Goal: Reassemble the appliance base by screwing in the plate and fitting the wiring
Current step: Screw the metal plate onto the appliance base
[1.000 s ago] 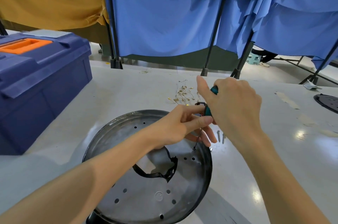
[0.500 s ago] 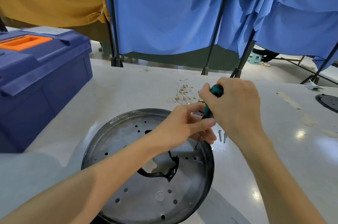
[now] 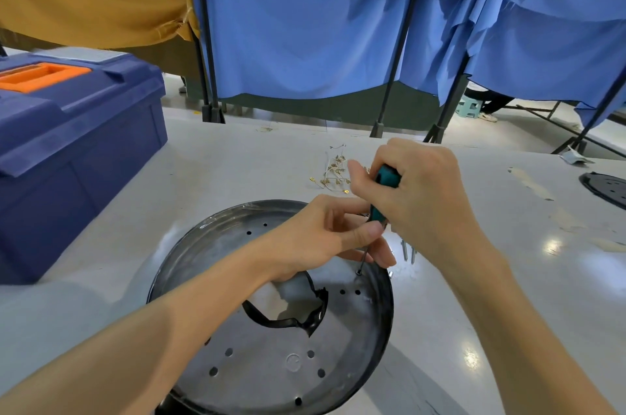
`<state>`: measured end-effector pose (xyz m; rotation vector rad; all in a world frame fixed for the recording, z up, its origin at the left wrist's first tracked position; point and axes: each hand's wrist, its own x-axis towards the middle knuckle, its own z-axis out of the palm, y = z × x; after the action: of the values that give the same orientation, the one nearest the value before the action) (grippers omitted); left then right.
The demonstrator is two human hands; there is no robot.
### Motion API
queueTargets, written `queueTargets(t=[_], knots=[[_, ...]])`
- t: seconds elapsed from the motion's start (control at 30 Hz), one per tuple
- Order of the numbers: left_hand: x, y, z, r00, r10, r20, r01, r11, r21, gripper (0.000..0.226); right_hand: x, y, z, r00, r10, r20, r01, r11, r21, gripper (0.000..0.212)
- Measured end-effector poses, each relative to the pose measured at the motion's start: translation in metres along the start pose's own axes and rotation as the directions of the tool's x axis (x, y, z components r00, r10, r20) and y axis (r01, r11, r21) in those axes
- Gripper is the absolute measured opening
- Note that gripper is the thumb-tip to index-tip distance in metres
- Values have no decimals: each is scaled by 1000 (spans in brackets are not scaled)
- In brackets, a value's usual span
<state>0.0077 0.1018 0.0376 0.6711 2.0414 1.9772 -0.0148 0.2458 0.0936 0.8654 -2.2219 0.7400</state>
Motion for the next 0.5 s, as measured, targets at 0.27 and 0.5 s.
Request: queueTargets(t=[0.27, 0.5], knots=[[6, -1, 8, 992, 33, -119, -40, 998, -57, 18, -3, -14, 11, 959, 264, -102, -283, 911, -300, 62], [7, 4, 8, 996, -35, -84, 33, 999, -25, 15, 1, 4, -24, 984, 70, 163, -86, 992, 92, 16]])
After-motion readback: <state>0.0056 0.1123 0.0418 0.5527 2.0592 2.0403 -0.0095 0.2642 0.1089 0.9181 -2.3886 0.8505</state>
